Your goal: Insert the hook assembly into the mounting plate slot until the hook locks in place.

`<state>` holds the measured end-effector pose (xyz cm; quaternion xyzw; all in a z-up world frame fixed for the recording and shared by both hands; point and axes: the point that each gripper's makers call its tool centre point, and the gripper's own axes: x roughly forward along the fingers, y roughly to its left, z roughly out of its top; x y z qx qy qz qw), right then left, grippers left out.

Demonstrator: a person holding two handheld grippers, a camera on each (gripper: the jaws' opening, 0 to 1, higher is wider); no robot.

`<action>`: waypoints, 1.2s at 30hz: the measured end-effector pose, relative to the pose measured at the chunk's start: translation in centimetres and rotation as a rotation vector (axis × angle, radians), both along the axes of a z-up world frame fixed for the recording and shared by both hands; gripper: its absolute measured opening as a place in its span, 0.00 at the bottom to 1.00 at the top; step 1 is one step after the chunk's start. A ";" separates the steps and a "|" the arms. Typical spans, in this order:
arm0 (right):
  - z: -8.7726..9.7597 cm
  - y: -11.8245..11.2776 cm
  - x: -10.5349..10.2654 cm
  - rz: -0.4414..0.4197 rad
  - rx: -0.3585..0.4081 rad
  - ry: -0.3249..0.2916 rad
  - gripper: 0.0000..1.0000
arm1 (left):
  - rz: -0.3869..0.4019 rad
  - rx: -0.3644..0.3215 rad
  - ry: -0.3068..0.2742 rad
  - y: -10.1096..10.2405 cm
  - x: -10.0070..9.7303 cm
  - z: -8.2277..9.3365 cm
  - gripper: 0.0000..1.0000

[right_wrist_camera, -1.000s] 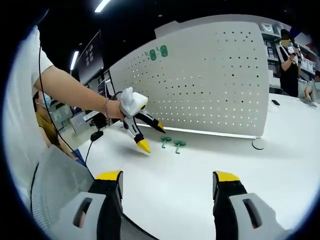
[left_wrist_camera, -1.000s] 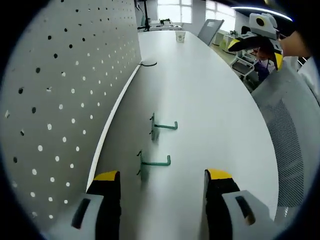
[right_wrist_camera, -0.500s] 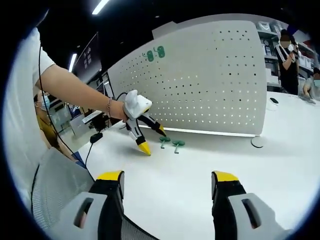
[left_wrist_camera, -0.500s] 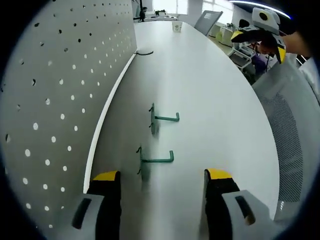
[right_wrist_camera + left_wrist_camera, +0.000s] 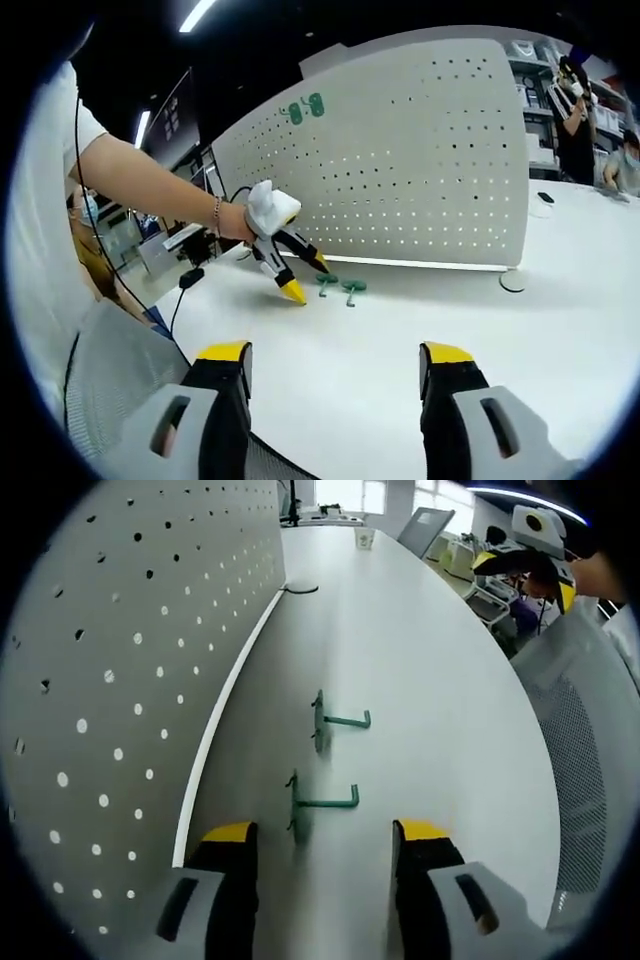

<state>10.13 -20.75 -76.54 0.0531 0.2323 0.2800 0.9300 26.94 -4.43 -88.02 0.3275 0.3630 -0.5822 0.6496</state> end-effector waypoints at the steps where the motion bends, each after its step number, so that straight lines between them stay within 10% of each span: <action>1: 0.0 -0.1 0.0 -0.002 0.002 -0.002 0.65 | 0.008 -0.003 0.000 0.0 0.1 0.0 0.53; 11: 0.1 -0.2 -0.1 -0.005 -0.002 -0.003 0.65 | 0.090 -0.029 -0.007 0.1 1.2 0.2 0.25; 36: 0.0 -0.7 -0.1 -0.022 -0.003 0.002 0.63 | 0.145 -0.031 -0.039 0.1 1.9 0.1 0.03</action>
